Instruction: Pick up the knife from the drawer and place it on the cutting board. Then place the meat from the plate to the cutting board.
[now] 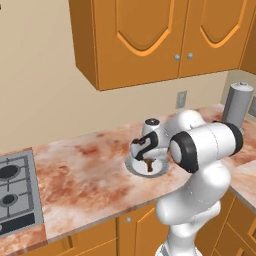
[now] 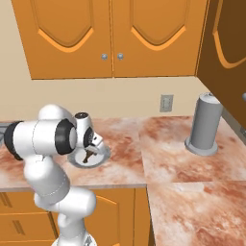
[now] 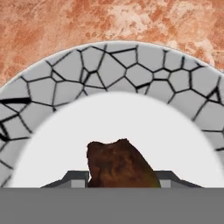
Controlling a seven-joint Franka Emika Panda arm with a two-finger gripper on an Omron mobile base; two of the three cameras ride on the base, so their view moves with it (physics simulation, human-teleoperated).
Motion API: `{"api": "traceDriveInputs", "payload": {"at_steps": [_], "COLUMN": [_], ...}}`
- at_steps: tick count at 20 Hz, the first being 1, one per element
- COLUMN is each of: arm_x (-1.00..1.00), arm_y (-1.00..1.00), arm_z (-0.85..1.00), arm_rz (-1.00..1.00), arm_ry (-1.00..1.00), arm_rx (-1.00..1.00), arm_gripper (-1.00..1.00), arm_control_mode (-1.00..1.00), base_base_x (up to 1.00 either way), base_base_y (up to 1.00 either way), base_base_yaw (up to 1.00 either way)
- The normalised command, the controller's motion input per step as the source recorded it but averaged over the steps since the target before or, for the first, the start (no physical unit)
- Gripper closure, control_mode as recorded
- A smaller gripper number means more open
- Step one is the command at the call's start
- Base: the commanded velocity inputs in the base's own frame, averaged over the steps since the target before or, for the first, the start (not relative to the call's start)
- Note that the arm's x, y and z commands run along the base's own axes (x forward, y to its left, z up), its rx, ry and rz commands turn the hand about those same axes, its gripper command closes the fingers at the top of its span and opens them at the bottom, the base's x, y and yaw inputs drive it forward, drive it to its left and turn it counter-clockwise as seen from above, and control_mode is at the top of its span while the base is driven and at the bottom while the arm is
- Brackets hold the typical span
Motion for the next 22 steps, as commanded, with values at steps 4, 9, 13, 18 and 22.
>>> {"api": "traceDriveInputs", "payload": {"at_steps": [4,9,13,18,22], "arm_x": [-0.18,0.00,-0.14,-0.52,-0.60], "arm_y": [-0.28,-0.17,-0.32,-0.21,-0.11], "arm_z": [0.35,0.57,0.60,0.52,0.27], "arm_rz": [0.00,-0.03,0.00,0.00,0.00], "arm_ry": [-0.06,0.13,0.11,0.08,0.04], "arm_rx": [0.00,0.00,0.00,0.01,0.00], "arm_gripper": [1.00,1.00,1.00,1.00,1.00], "arm_control_mode": [-1.00,-1.00,-1.00,-1.00,-1.00], "base_base_x": [0.00,0.00,0.00,0.00,0.00], "base_base_y": [0.00,0.00,0.00,0.00,0.00], "base_base_yaw": [0.00,0.00,0.00,0.00,0.00]}}
